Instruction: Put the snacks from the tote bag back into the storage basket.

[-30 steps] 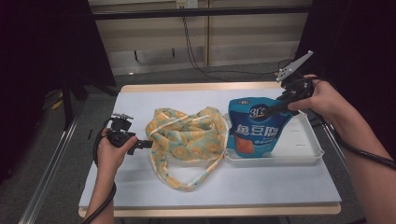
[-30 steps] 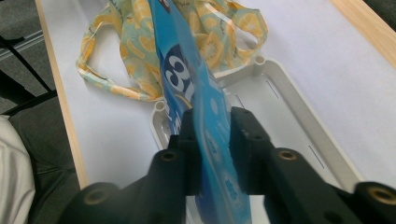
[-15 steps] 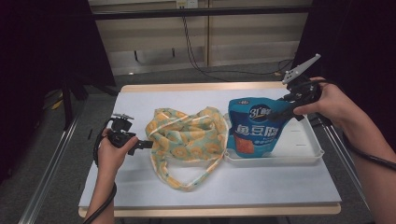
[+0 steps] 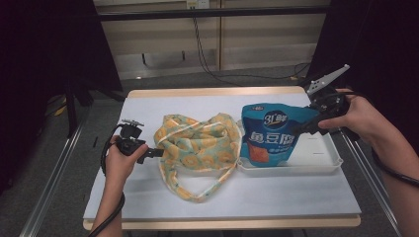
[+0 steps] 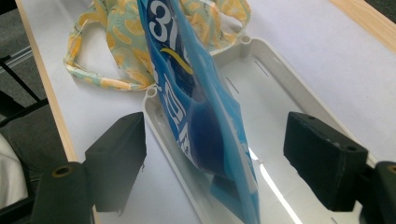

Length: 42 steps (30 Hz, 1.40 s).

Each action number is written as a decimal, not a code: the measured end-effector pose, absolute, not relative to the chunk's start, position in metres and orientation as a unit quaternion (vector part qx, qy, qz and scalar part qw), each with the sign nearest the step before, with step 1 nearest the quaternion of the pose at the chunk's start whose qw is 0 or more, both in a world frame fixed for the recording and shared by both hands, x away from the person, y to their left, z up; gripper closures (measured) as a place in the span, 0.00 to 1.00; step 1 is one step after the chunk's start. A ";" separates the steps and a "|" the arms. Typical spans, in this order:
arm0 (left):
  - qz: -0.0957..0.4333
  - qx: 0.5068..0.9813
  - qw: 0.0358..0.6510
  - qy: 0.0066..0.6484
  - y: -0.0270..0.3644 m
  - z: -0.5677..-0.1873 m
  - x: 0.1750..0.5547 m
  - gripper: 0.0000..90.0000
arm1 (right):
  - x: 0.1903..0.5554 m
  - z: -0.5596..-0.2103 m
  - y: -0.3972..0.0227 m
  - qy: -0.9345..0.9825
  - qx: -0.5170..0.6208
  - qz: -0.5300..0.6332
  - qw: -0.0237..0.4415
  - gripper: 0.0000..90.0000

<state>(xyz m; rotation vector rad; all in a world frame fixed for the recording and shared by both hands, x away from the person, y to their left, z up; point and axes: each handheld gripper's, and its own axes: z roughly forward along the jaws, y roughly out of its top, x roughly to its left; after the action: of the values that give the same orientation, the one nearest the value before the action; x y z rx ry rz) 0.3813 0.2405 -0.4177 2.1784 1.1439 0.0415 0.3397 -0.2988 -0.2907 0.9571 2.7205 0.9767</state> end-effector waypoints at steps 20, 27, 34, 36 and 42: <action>0.012 0.837 0.330 0.437 0.240 -0.419 0.381 0.04 | 0.326 -0.306 -0.309 0.884 0.354 0.299 0.052 0.15; 0.012 0.835 0.333 0.439 0.240 -0.419 0.381 0.04 | 0.320 -0.313 -0.313 0.882 0.362 0.296 0.056 0.15; 0.011 0.838 0.329 0.435 0.241 -0.419 0.381 0.04 | 0.314 -0.320 -0.318 0.879 0.368 0.296 0.064 0.14; 0.012 0.837 0.330 0.437 0.241 -0.418 0.381 0.04 | 0.312 -0.322 -0.319 0.879 0.372 0.293 0.060 0.14; 0.013 0.836 0.330 0.437 0.241 -0.418 0.380 0.04 | 0.305 -0.330 -0.320 0.883 0.370 0.281 0.066 0.14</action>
<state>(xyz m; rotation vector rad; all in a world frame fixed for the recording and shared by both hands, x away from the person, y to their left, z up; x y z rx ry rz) 0.3805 0.2407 -0.4183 2.1870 1.1439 0.0330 0.3054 -0.3198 -0.3304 1.1170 2.6625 0.8483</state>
